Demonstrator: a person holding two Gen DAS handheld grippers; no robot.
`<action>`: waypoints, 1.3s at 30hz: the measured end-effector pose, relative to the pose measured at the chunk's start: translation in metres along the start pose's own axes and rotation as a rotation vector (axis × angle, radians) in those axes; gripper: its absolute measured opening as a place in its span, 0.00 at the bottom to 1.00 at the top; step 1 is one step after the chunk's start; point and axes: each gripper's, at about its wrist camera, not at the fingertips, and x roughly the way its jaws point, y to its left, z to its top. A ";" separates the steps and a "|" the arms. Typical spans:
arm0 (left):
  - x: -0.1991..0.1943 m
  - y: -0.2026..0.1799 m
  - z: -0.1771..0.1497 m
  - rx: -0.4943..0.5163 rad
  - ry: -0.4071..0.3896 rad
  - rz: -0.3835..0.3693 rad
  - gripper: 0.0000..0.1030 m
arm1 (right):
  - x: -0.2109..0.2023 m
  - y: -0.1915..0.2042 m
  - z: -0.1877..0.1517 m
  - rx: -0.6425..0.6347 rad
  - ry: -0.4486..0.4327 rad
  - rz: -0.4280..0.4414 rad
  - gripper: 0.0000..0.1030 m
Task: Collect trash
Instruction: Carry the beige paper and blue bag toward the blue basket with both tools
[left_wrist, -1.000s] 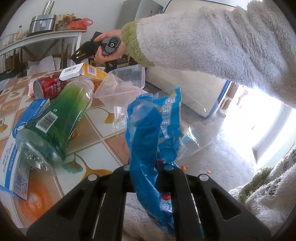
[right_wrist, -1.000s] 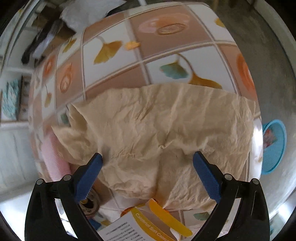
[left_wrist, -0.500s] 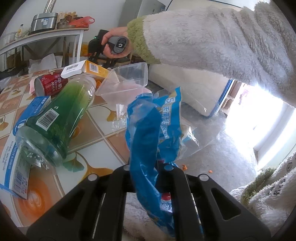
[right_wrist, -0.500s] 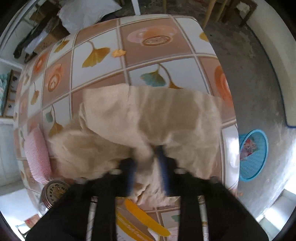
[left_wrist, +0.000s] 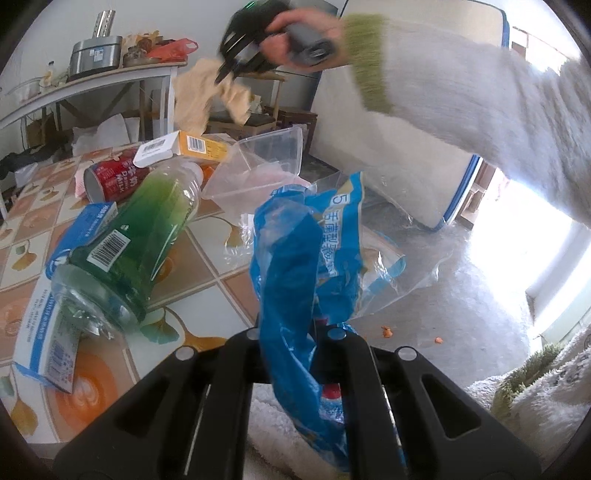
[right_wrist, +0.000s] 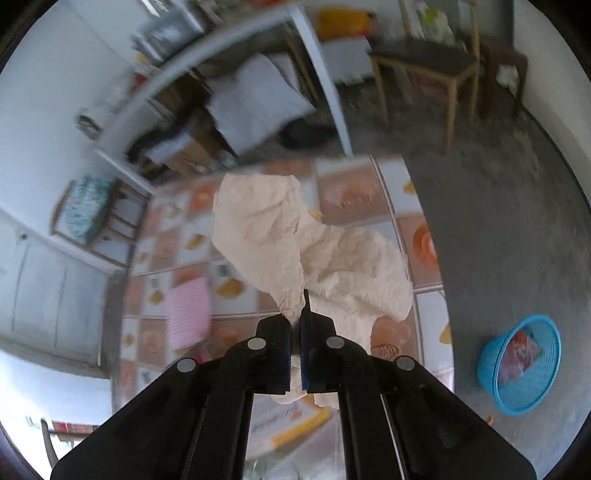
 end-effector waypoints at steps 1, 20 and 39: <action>-0.002 -0.002 0.001 0.000 -0.001 0.006 0.03 | -0.013 -0.002 -0.003 -0.007 -0.017 0.020 0.04; -0.011 -0.075 0.071 0.040 -0.036 -0.092 0.03 | -0.211 -0.183 -0.199 0.209 -0.259 0.208 0.04; 0.251 -0.209 0.196 0.169 0.413 -0.292 0.03 | -0.157 -0.395 -0.296 0.642 -0.280 0.060 0.04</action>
